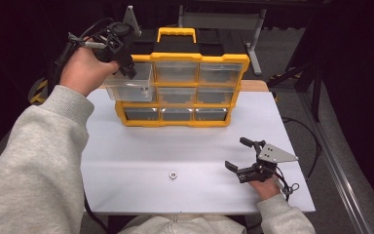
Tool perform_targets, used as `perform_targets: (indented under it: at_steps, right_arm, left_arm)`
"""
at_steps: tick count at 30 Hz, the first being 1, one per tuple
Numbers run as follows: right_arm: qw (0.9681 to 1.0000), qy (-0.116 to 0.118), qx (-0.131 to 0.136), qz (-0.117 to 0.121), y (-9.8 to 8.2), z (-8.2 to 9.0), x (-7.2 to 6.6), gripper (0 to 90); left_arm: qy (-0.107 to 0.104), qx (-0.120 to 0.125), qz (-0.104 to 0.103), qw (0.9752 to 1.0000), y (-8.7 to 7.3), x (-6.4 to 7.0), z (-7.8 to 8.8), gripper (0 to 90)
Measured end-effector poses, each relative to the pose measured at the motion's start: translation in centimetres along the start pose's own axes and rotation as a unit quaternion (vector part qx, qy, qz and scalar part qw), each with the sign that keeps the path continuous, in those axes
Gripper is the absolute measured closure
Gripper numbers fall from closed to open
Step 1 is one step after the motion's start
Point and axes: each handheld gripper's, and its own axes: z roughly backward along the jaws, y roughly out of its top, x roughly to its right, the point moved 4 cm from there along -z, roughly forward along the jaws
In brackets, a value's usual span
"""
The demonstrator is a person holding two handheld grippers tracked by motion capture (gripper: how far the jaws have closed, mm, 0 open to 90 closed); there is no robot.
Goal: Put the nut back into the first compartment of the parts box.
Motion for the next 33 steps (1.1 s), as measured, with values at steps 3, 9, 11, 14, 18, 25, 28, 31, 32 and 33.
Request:
perform_targets:
  at_steps: [3, 9, 11, 14, 18, 25, 28, 31, 32, 33]
  right_arm:
    - [1.0, 0.0, -0.001, 0.001, 0.0, 0.0, 0.0, 0.0]
    - [1.0, 0.001, -0.003, 0.001, -0.1, 0.0, 0.0, 0.0]
    - [1.0, 0.002, -0.005, 0.002, -0.1, -0.1, 0.0, 0.0]
    - [1.0, 0.002, -0.006, 0.002, -0.1, -0.1, -0.1, 0.0]
    - [1.0, 0.004, -0.009, 0.002, -0.2, -0.2, -0.1, 0.1]
    - [0.9999, 0.005, -0.008, 0.002, -0.1, -0.2, -0.1, 0.0]
    - [0.9999, 0.005, -0.009, 0.003, -0.1, -0.2, -0.1, 0.0]
    - [0.9999, 0.005, -0.01, 0.004, -0.2, -0.2, -0.1, 0.0]
    - [0.9999, 0.005, -0.011, 0.004, -0.2, -0.2, -0.1, 0.0]
    - [0.9999, 0.004, -0.012, 0.006, -0.2, -0.2, -0.1, 0.1]
  left_arm:
    - [-0.002, -0.004, 0.004, 1.0, 0.0, -0.2, -0.6, 69.2]
    - [-0.016, -0.01, 0.006, 0.9998, -0.1, -0.5, -1.5, 69.2]
    - [-0.019, -0.013, 0.008, 0.9997, -0.1, -0.5, -1.8, 69.2]
    - [-0.02, -0.017, 0.008, 0.9996, 0.0, -0.5, -2.2, 69.2]
    - [-0.017, -0.026, 0.007, 0.9995, 0.2, -0.3, -2.5, 69.2]
    - [-0.019, -0.036, 0.011, 0.9991, 0.4, 0.0, -3.1, 69.1]
    - [-0.021, -0.04, 0.01, 0.9989, 0.4, 0.0, -3.3, 69.1]
    - [-0.04, -0.048, 0.008, 0.998, 0.4, 0.1, -3.5, 69.1]
    - [-0.039, -0.05, 0.008, 0.998, 0.4, 0.1, -3.5, 69.0]
    - [-0.043, -0.05, 0.01, 0.9978, 0.4, 0.1, -3.6, 69.1]
